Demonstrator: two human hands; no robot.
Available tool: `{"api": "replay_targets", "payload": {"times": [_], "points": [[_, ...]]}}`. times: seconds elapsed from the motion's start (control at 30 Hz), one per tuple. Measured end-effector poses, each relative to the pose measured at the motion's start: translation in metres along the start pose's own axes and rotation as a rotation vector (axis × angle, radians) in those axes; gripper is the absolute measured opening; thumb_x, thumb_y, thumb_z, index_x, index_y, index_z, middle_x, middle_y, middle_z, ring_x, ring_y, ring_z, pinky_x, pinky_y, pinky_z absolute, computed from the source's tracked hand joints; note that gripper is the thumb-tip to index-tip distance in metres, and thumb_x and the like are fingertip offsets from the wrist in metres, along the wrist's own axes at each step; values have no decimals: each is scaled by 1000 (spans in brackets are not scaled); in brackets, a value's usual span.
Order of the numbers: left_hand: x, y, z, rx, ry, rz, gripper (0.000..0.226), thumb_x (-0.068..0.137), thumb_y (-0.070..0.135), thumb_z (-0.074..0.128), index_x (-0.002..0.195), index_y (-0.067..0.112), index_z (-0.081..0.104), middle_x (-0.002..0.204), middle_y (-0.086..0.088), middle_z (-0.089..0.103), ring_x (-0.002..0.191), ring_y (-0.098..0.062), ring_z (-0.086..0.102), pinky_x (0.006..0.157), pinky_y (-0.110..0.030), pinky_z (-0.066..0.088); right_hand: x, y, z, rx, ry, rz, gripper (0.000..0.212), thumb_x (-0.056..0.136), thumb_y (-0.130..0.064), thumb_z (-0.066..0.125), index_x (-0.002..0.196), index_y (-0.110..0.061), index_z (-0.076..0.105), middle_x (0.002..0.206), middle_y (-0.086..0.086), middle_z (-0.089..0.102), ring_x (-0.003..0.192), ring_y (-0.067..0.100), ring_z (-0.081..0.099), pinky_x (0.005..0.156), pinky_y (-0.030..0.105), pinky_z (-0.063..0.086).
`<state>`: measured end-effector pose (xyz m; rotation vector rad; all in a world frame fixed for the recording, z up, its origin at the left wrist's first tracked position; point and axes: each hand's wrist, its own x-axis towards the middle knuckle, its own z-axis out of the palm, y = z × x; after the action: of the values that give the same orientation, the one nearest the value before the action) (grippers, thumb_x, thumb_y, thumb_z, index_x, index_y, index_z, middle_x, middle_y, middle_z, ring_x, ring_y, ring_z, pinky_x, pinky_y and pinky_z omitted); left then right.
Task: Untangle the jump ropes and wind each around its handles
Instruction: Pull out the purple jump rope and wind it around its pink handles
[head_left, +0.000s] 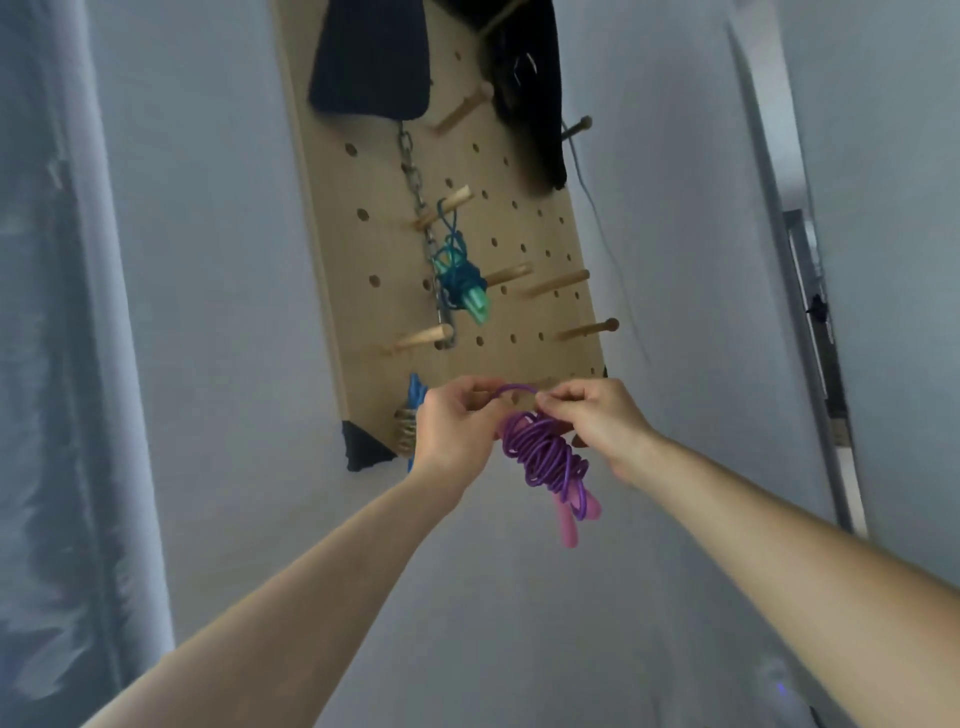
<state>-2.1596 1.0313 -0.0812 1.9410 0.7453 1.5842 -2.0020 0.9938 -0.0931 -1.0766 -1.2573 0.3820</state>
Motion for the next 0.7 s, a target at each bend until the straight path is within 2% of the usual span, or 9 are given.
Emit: {"api": "replay_targets", "payload": {"times": [0.17, 0.23, 0.33, 0.4, 0.5, 0.6, 0.7], "points": [[14, -8, -3, 118, -30, 52, 17, 90, 10, 66, 94, 24, 74, 85, 8, 77, 84, -14, 73, 85, -41, 61, 22, 7, 12, 32, -31, 82, 15, 93, -22, 66, 86, -11, 72, 85, 7, 72, 80, 21, 64, 76, 34, 46], [16, -7, -3, 200, 2, 110, 19, 92, 11, 65, 103, 23, 75, 82, 12, 73, 85, -12, 72, 83, -34, 60, 31, 7, 16, 32, -25, 88, 14, 93, -23, 66, 88, -11, 72, 91, 10, 74, 84, 23, 66, 82, 39, 49], [19, -8, -3, 350, 36, 179, 21, 93, 15, 65, 110, 19, 76, 88, 3, 74, 86, -15, 70, 81, -36, 58, 42, 10, 20, 10, -37, 100, 12, 93, -21, 66, 92, -11, 72, 96, 10, 74, 90, 25, 69, 90, 43, 51], [22, -11, -3, 484, 9, 213, 23, 90, 11, 65, 106, 22, 78, 92, 1, 75, 87, -17, 68, 81, -37, 57, 47, 16, 19, -48, -94, 127, 12, 92, -17, 65, 99, -11, 73, 95, 7, 74, 92, 24, 70, 85, 40, 52], [23, -15, -4, 642, -36, 258, 34, 87, 1, 58, 108, 21, 77, 95, -2, 75, 90, -23, 67, 81, -35, 56, 44, 19, 14, -110, -190, 119, 14, 93, -15, 65, 104, -14, 73, 93, 0, 75, 82, 13, 70, 78, 32, 51], [22, -16, -7, 732, -67, 309, 41, 88, -4, 52, 112, 20, 75, 90, -6, 73, 84, -29, 64, 77, -40, 55, 39, 16, 9, -53, -163, 25, 18, 93, -12, 67, 110, -15, 70, 100, 5, 75, 86, 18, 73, 76, 30, 54], [19, -15, -8, 797, -104, 317, 42, 87, -2, 52, 116, 19, 73, 90, -10, 71, 85, -34, 63, 78, -45, 53, 33, 10, 5, -163, -205, -99, 25, 91, -5, 66, 113, -16, 70, 98, 5, 74, 85, 18, 73, 72, 26, 55]]}}
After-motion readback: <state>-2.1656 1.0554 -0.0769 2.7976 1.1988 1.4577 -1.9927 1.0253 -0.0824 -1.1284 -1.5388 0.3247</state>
